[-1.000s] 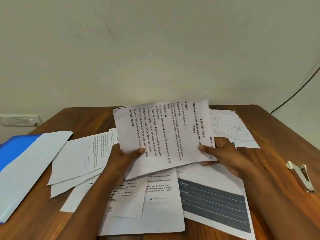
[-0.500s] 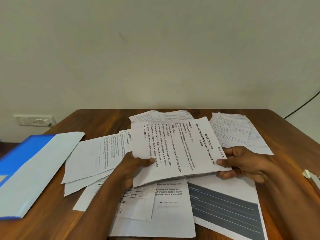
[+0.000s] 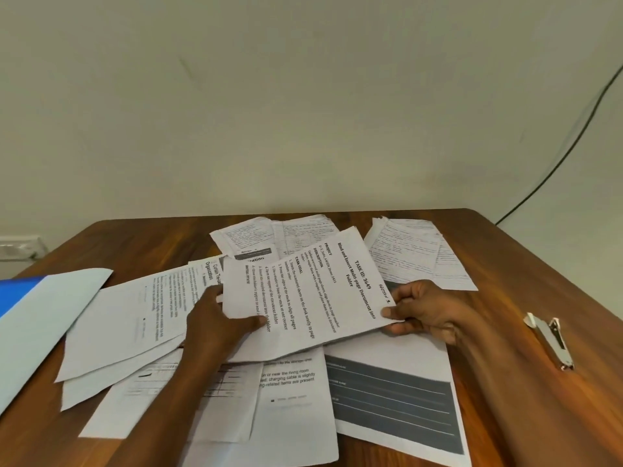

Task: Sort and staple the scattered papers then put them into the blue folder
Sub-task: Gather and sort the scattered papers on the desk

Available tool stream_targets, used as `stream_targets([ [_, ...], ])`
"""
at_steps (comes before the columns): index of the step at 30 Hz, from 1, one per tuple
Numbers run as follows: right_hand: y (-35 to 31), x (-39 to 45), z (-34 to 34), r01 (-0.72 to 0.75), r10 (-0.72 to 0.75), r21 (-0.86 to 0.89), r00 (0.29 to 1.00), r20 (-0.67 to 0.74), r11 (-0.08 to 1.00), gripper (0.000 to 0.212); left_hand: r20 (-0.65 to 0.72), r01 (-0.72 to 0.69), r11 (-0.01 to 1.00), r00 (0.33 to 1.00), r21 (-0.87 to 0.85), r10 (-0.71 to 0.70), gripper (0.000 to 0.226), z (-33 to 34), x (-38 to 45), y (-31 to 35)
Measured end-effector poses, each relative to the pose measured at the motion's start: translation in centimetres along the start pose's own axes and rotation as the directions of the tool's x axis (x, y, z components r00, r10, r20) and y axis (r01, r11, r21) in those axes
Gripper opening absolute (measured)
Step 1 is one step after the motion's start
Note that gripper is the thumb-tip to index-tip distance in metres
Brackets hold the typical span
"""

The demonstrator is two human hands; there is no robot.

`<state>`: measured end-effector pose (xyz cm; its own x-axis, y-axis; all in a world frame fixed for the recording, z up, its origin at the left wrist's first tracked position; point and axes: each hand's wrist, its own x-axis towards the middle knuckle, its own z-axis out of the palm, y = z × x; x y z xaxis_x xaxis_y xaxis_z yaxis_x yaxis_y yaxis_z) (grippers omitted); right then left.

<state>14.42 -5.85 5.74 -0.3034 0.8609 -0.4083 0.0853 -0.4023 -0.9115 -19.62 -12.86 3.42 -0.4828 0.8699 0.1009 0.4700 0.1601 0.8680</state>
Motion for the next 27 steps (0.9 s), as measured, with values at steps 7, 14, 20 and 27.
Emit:
stream_targets([
  [7, 0.0, 0.4, 0.0, -0.013, 0.013, 0.021, 1.000, -0.015, 1.000, 0.032, -0.077, -0.229, 0.819, 0.946, 0.526, 0.314, 0.136, 2.1, -2.9, 2.8],
  [14, -0.1, 0.6, 0.0, -0.052, 0.053, 0.034, 0.998, -0.017, 0.998, 0.034, 0.448, -0.756, 0.521, 0.655, 0.396, 0.609, 0.063, 7.6, -6.3, 6.2],
  [20, 0.2, 0.6, 0.2, -0.054, 0.056, 0.029, 0.997, -0.049, 0.998, 0.034, 0.439, -0.909, 0.200, 0.358, 0.365, 0.825, 0.013, 12.2, -5.6, 5.8],
  [27, -0.1, 0.4, 0.5, -0.073, 0.072, -0.026, 0.997, -0.040, 0.997, 0.034, 0.342, -0.938, 0.207, 0.298, 0.278, 0.891, 0.005, 13.5, -4.7, 4.3],
])
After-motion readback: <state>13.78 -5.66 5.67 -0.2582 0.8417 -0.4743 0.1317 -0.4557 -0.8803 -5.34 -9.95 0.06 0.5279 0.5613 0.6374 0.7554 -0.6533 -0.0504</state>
